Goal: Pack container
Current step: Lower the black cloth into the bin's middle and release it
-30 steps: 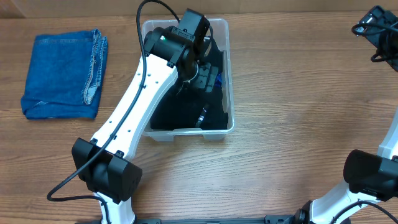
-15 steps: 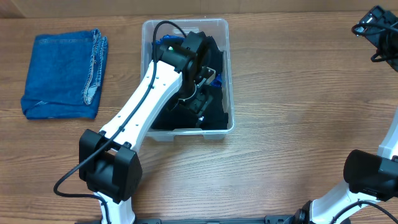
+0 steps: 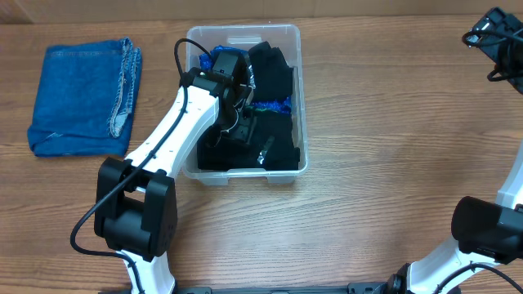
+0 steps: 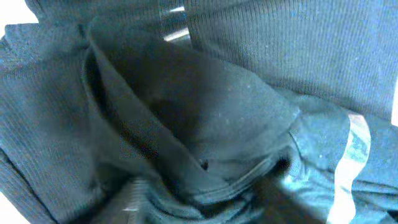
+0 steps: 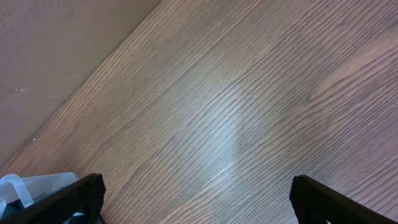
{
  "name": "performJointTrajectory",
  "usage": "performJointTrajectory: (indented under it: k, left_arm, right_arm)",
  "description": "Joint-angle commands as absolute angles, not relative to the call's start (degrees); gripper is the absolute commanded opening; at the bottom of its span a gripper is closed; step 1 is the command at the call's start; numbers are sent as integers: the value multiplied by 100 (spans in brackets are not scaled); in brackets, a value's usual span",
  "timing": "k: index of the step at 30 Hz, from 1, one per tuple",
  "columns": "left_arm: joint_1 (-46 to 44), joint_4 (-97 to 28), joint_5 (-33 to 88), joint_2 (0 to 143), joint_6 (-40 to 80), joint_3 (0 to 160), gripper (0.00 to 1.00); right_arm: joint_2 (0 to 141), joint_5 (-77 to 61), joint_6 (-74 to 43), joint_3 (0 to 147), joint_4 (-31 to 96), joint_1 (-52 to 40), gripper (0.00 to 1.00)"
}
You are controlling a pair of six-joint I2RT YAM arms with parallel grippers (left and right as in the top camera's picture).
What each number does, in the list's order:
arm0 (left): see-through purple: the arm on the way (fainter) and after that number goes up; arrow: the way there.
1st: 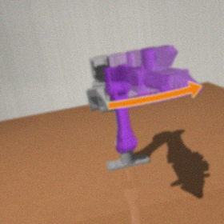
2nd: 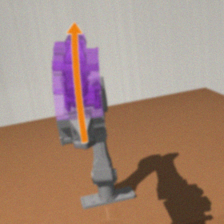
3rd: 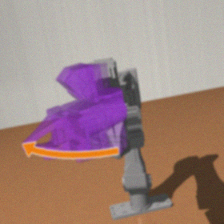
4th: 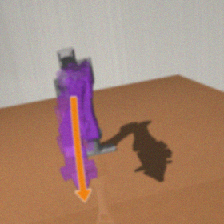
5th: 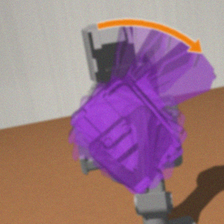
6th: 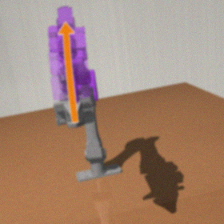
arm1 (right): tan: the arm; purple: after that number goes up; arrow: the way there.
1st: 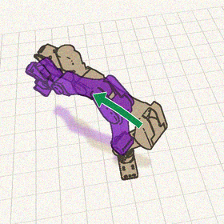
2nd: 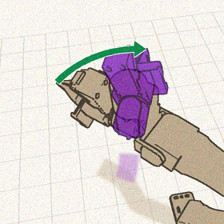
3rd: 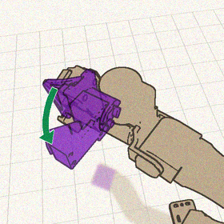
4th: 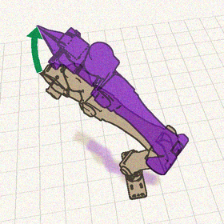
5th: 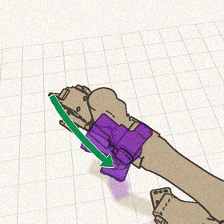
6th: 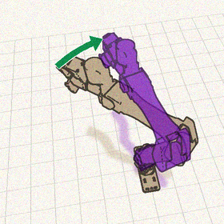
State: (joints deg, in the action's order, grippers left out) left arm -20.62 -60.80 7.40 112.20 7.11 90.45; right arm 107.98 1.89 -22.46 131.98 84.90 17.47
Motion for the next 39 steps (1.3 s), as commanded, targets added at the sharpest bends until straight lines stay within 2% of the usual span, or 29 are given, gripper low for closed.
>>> performJointTrajectory:
  k: [1, 3, 7, 14, 27, 28, 29, 31, 33, 36, 38, 39]
  left_arm:
    - [-2053, -6051, 707, 11220, 762, 9004, 11]
    - [-2053, -6060, 707, 11220, 792, 9008, 4]
    - [-2045, -6125, 762, 11194, 1000, 9083, 4]
    - [-1737, -6768, 893, 10809, 1479, 10134, 4]
    - [-1732, -7008, 862, 10565, 1935, 10053, 4]
    - [-1778, -7050, 862, 10565, 1933, 10053, 6]
    - [-1809, -7089, 862, 10565, 1931, 10053, 13]
    - [-1848, -7183, 862, 10565, 1929, 10053, 56]
    - [-1872, -7205, 991, 10562, 1822, 10055, 74]
    - [-1874, -7201, 1343, 10562, 1651, 10060, 75]
    - [-1872, -7196, 1330, 10562, 1535, 10062, 70]
    - [-1874, -7196, 1269, 10562, 1435, 10062, 63]
  right_arm:
    - [10739, 222, -2257, 13240, 8458, 1743, 100]
    - [10739, 222, -2257, 13240, 8458, 1743, 100]
    - [10739, 222, -2257, 13240, 8458, 1743, 100]
    - [10739, 222, -2255, 13240, 8458, 1743, 100]
    - [10739, 222, -2255, 13240, 8458, 1743, 100]
    - [10739, 222, -2257, 13240, 8458, 1743, 100]
    - [10739, 224, -2257, 13240, 8458, 1743, 100]
    - [10739, 222, -2257, 13240, 8458, 1743, 100]
    - [10739, 222, -2257, 13240, 8458, 1743, 100]
    - [10739, 222, -2257, 13240, 8455, 1743, 100]
    - [10739, 222, -2255, 13240, 8458, 1743, 100]
    - [10739, 222, -2255, 13240, 8455, 1743, 100]
